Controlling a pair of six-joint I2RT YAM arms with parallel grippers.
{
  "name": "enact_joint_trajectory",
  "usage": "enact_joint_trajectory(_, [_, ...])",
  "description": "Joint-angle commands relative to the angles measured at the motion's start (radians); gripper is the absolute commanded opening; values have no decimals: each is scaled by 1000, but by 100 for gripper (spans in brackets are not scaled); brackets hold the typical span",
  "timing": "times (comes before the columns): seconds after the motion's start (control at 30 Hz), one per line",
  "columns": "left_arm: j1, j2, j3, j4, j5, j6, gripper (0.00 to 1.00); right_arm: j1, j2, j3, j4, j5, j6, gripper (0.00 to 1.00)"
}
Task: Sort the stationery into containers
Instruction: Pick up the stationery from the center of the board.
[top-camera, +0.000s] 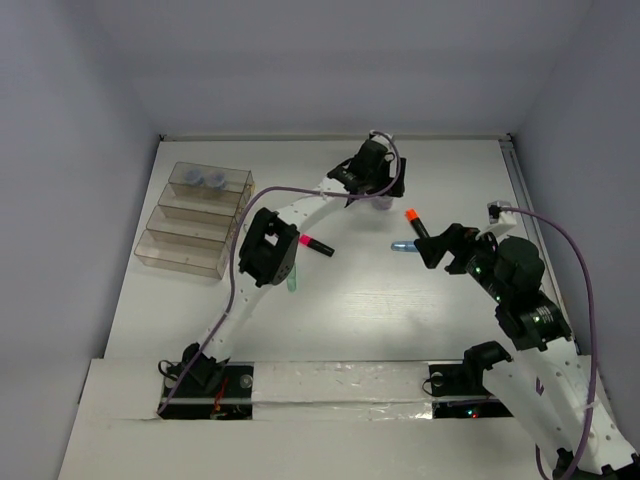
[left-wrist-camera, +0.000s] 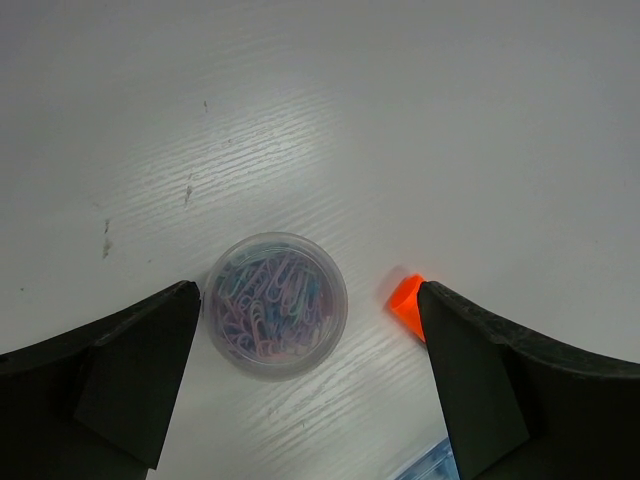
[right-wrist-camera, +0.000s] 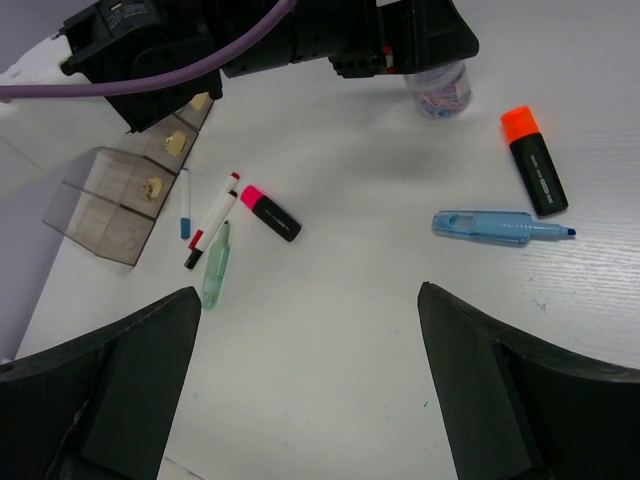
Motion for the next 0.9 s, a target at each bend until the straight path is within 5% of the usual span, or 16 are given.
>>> enact_joint_trajectory(0.0, [-12,17,40,5,-2,-10,88,6,-5,4,46,-4,-18,96])
enact_joint_trajectory(0.27, [-34,14,17,-24,-88,28,88,6,-5,0,47,-7,-14,96])
enact_joint_trajectory(0.5, [-34,-15,-12,-13,-148,41,53,6,-16,3,38,-13,-14,96])
enact_joint_trajectory(0.7, [-34,-78,-39,-20,-214,77,37,6,-16,10,32,-18,-16,96])
enact_joint_trajectory(0.87, [-21,-213,-39,-33,-252,136,34,6,-18,18,26,-22,-16,96])
